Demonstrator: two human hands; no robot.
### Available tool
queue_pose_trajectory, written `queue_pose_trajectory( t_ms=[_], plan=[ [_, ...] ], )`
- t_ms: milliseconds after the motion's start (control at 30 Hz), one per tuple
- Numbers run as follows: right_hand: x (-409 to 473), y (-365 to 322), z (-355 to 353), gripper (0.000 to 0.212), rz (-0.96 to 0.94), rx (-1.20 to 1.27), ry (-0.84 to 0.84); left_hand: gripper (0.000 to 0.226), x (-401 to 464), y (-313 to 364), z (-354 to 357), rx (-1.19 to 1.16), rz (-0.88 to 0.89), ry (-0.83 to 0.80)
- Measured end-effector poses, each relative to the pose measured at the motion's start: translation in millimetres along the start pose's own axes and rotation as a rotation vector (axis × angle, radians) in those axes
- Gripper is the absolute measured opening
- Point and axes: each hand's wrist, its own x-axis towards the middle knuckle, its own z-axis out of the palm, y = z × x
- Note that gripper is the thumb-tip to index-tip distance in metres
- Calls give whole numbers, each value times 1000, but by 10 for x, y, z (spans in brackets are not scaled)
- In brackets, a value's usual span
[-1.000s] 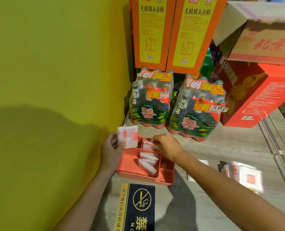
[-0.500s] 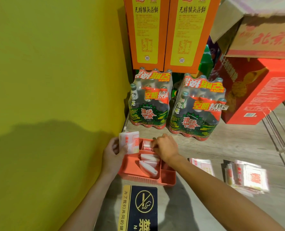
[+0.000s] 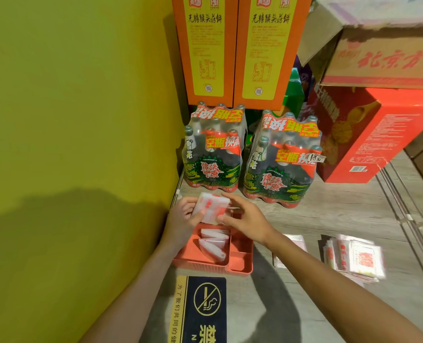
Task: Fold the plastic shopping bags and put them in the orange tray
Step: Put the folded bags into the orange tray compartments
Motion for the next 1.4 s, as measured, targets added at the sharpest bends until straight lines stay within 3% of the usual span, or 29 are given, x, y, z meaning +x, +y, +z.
queue_pose_trajectory(
  t_ms=[200, 333, 567, 733, 1167, 1400],
  plan=[
    [20, -49, -70, 30, -2, -8, 145, 32, 175, 1, 12, 107, 106, -232],
    [-22, -20, -147, 22, 10, -6, 192, 43, 410, -114, -98, 363, 239, -350],
    [-30, 40, -138, 21, 41, 7, 180, 55, 715, -206, -39, 653, 178, -615],
    [-29, 24, -139, 19, 49, 20, 189, 43, 792, -216, 26, 551, 130, -643],
    [2, 16, -118, 20, 54, -38, 189, 40, 1001, -259, 68, 825, 209, -716],
    [69, 87, -44, 22, 58, -250, 134, 27, 964, -348, 67, 789, 267, -657]
  ],
)
